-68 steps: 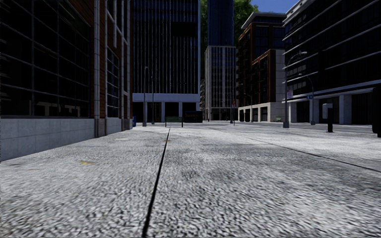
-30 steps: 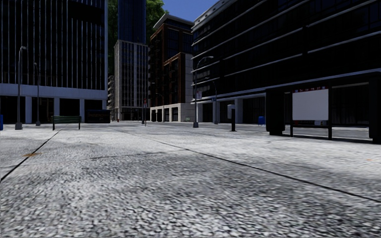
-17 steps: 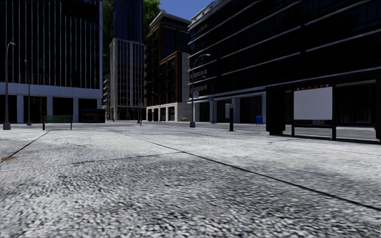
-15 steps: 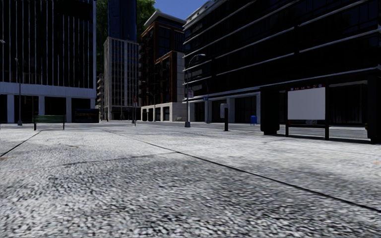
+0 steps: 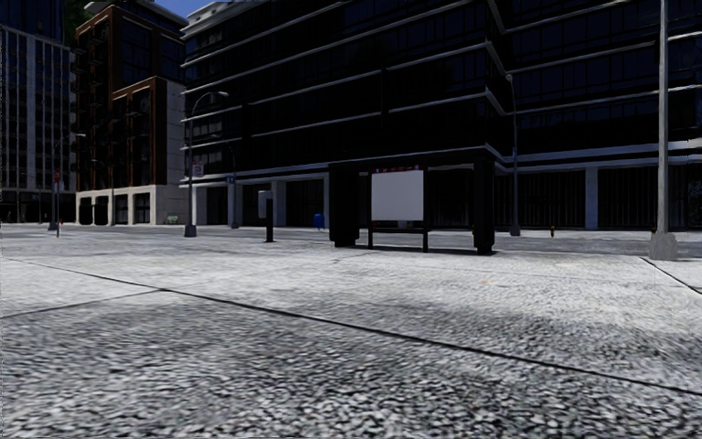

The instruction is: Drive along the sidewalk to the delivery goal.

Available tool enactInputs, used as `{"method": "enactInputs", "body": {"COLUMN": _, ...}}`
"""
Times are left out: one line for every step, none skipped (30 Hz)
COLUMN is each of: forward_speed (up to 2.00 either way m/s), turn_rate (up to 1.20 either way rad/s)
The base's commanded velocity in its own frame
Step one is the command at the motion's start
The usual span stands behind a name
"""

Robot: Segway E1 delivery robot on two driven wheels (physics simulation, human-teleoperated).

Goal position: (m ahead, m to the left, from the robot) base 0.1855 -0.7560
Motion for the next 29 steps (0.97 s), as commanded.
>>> {"method": "enactInputs", "body": {"forward_speed": 0.00, "turn_rate": 0.00}}
{"method": "enactInputs", "body": {"forward_speed": 0.00, "turn_rate": 0.00}}
{"method": "enactInputs", "body": {"forward_speed": 0.00, "turn_rate": 0.00}}
{"method": "enactInputs", "body": {"forward_speed": 0.00, "turn_rate": 0.00}}
{"method": "enactInputs", "body": {"forward_speed": 0.00, "turn_rate": 0.00}}
{"method": "enactInputs", "body": {"forward_speed": 0.00, "turn_rate": 0.00}}
{"method": "enactInputs", "body": {"forward_speed": 0.00, "turn_rate": 0.00}}
{"method": "enactInputs", "body": {"forward_speed": 0.00, "turn_rate": 0.00}}
{"method": "enactInputs", "body": {"forward_speed": 0.00, "turn_rate": 0.00}}
{"method": "enactInputs", "body": {"forward_speed": 0.00, "turn_rate": 0.00}}
{"method": "enactInputs", "body": {"forward_speed": 0.00, "turn_rate": 0.00}}
{"method": "enactInputs", "body": {"forward_speed": 0.00, "turn_rate": 0.00}}
{"method": "enactInputs", "body": {"forward_speed": 0.00, "turn_rate": 0.00}}
{"method": "enactInputs", "body": {"forward_speed": 0.00, "turn_rate": 0.00}}
{"method": "enactInputs", "body": {"forward_speed": 0.00, "turn_rate": 0.00}}
{"method": "enactInputs", "body": {"forward_speed": 0.00, "turn_rate": 0.00}}
{"method": "enactInputs", "body": {"forward_speed": 0.00, "turn_rate": 0.00}}
{"method": "enactInputs", "body": {"forward_speed": 0.00, "turn_rate": 0.00}}
{"method": "enactInputs", "body": {"forward_speed": 0.00, "turn_rate": 0.00}}
{"method": "enactInputs", "body": {"forward_speed": 0.00, "turn_rate": 0.00}}
{"method": "enactInputs", "body": {"forward_speed": 0.00, "turn_rate": 0.00}}
{"method": "enactInputs", "body": {"forward_speed": 0.00, "turn_rate": 0.00}}
{"method": "enactInputs", "body": {"forward_speed": 0.00, "turn_rate": 0.00}}
{"method": "enactInputs", "body": {"forward_speed": 0.00, "turn_rate": 0.00}}
{"method": "enactInputs", "body": {"forward_speed": 0.00, "turn_rate": 0.00}}
{"method": "enactInputs", "body": {"forward_speed": 0.00, "turn_rate": 0.00}}
{"method": "enactInputs", "body": {"forward_speed": 0.00, "turn_rate": 0.00}}
{"method": "enactInputs", "body": {"forward_speed": 0.00, "turn_rate": 0.00}}
{"method": "enactInputs", "body": {"forward_speed": 0.00, "turn_rate": 0.00}}
